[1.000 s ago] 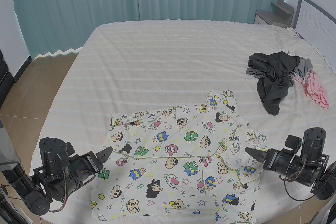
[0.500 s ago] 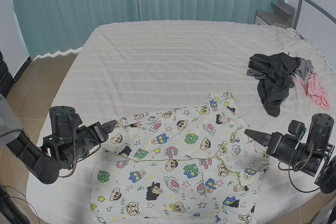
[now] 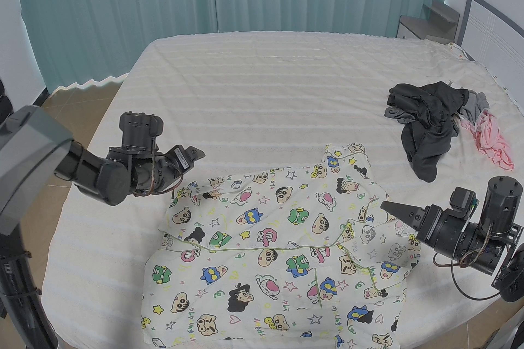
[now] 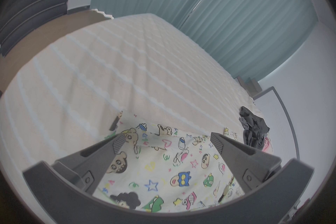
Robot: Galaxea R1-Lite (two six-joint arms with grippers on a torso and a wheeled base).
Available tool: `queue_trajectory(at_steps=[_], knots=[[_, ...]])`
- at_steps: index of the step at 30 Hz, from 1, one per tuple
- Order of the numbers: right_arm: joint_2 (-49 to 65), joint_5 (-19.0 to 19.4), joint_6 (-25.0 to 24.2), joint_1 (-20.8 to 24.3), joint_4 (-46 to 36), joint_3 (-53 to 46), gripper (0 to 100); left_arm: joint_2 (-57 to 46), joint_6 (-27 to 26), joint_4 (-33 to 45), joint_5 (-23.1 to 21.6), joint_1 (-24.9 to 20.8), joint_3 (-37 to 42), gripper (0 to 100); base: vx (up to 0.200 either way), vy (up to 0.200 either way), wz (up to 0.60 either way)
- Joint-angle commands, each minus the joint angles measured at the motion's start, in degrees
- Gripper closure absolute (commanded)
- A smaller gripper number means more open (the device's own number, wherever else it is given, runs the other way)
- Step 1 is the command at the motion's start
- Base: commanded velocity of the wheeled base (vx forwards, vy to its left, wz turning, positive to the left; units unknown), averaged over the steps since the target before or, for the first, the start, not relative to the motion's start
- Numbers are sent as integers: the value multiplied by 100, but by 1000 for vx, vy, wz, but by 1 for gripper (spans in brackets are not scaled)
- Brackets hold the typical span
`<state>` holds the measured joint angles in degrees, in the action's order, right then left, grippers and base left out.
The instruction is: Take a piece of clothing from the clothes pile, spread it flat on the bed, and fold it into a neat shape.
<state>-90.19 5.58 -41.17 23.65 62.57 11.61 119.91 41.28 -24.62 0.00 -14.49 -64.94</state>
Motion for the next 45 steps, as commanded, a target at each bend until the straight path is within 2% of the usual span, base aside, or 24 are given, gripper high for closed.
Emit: queue_trajectory(at_steps=[1, 8, 17, 27, 45], knots=[[-17, 39, -49, -1, -8, -9, 0, 1527, 355, 494, -114, 87, -1197, 0, 0, 0, 0], [-25, 39, -49, 8, -8, -18, 0, 1571, 864, 503, -97, 122, -1276, 0, 0, 0, 0], [-43, 39, -40, 34, -8, -53, 0, 1448, 1093, 503, 35, 122, -1197, 0, 0, 0, 0], [-113, 39, -40, 52, -8, -62, 0, 1070, 1181, 503, 97, 52, -739, 0, 0, 0, 0], [-140, 48, -32, 70, -8, -79, 0, 841, 1330, 450, 97, 8, -414, 0, 0, 0, 0]])
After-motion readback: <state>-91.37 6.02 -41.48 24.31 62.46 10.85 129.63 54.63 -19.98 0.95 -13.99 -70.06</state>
